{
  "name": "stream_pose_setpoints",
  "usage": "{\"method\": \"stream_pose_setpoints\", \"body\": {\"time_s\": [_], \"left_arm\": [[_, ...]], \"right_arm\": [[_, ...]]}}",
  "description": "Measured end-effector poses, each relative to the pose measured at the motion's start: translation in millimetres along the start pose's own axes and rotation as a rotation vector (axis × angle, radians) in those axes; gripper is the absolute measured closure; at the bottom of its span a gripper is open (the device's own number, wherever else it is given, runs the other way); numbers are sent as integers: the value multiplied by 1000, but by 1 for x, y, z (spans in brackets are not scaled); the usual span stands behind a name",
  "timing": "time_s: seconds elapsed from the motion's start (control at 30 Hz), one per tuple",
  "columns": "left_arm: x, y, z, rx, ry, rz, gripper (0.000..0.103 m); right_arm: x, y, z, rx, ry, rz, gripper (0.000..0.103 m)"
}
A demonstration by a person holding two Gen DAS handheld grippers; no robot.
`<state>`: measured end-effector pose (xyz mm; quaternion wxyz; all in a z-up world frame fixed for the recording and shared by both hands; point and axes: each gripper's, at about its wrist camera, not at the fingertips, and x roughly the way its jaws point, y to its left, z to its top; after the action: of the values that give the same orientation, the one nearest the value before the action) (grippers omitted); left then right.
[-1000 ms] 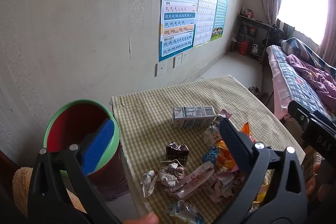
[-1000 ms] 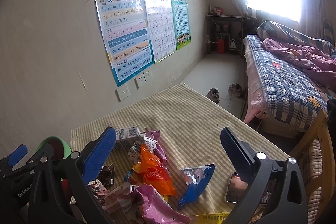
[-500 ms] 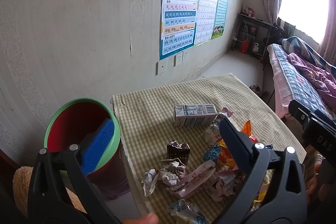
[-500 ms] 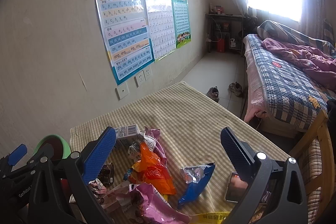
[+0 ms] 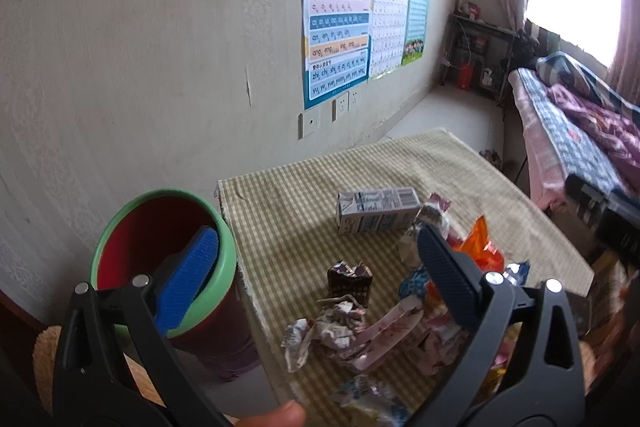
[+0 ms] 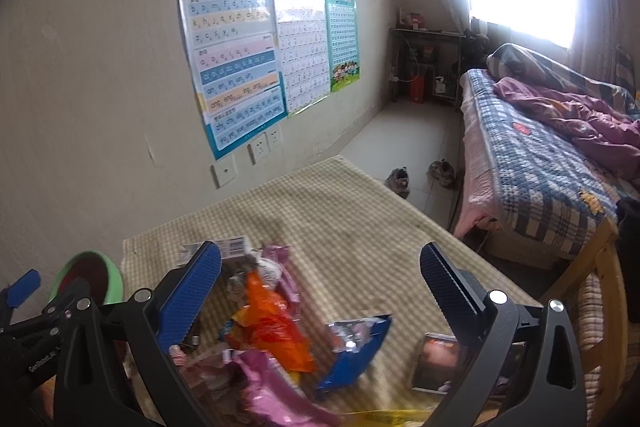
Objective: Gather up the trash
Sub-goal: 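Grasp the white-blue wrapper with the left tool while the right tool grasps the yellow wrapper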
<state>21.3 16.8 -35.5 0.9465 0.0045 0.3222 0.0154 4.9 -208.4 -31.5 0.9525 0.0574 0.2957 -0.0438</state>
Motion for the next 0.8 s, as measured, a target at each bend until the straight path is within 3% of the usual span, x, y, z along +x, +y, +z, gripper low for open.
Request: {"method": "stream_pose_setpoints", "body": {"time_s": [0.1,0.23,0.37,0.5,0.67,0.73,0.8], "left_arm": [[15,-4,-11,73,76,-44,5],[40,-13,-34,102,234,-191,6],[51,-22,-54,109,364,-298,17],[61,-34,-76,140,506,-307,29],[70,-46,-110,164,635,-316,29],[73,-54,-118,195,652,-307,29],[75,-57,-121,216,666,-293,42]], "right_arm": [[7,-19,-2,7,30,-21,7],[12,-40,-8,-10,86,-32,7],[18,-70,-22,-3,209,28,7],[27,-95,-48,31,370,74,7],[33,-101,-76,39,478,102,7],[33,-95,-83,16,501,129,7],[36,-84,-87,-32,529,151,7]]}}
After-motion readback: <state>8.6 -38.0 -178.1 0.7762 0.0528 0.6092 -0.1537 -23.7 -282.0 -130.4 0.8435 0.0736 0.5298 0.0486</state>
